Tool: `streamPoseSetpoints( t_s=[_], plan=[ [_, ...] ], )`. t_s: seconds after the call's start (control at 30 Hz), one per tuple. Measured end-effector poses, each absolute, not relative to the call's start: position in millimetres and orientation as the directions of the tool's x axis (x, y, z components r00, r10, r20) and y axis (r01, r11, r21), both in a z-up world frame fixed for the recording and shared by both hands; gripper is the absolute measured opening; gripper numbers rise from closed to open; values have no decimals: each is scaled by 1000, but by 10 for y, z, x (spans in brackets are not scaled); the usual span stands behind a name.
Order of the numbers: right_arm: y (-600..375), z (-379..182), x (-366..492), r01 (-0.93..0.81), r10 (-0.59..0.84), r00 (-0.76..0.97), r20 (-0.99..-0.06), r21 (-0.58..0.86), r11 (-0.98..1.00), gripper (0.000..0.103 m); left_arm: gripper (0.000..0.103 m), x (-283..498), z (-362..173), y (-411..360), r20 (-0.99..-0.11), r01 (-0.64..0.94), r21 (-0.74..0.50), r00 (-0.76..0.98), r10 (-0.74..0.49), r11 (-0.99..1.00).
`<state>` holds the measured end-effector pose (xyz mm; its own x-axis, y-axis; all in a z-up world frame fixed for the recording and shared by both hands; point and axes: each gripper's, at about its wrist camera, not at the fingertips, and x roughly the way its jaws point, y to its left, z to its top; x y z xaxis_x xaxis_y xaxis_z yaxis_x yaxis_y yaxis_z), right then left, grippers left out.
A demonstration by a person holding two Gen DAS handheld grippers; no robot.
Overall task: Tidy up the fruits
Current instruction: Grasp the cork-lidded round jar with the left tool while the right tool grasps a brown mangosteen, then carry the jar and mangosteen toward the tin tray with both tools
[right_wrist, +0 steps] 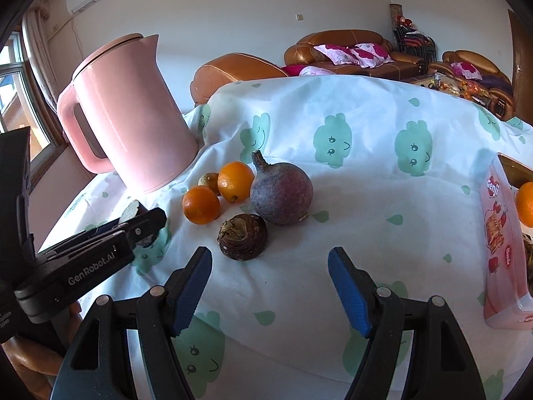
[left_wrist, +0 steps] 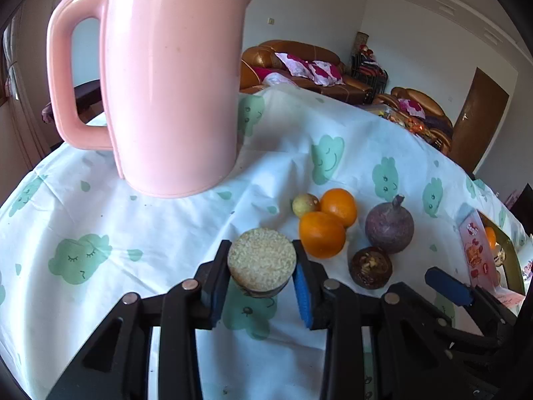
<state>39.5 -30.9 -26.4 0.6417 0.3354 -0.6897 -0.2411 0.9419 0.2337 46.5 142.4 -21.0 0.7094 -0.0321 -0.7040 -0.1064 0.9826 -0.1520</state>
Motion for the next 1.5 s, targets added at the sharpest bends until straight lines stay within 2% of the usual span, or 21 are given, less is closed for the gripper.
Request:
streamPoseSetpoints(
  t_s=[0.17,0.27,0.37,0.5,0.73,1.1,1.5],
  plan=[
    [-72,-309,559,-260,330,611,-719,212,942,74,36,479,-214,1548,-695,-189,-143,718,38,972],
    [45,-342,628,-260,313,597,-738,190,947,73,36,478,-221,1543,-698,-184,-140,715,35,973],
    [163,-388,670,-271,270,576,-772,132,954,58,36,466,-210,1487,-693,-169,-117,720,41,979],
    [166,-374,646,-272,250,587,-770,103,957,41,36,472,-219,1440,-692,-165,-97,720,53,981],
    [49,-254,454,-281,285,645,-709,127,951,41,36,473,-224,1404,-687,-158,-92,725,52,983],
    [-264,3,-9,-232,181,812,-555,-24,972,40,36,405,-200,1191,-646,-121,-45,761,64,992],
    [-625,19,-236,-228,182,816,-549,-15,974,41,36,296,-160,873,-622,-56,-41,783,18,998]
  ],
)
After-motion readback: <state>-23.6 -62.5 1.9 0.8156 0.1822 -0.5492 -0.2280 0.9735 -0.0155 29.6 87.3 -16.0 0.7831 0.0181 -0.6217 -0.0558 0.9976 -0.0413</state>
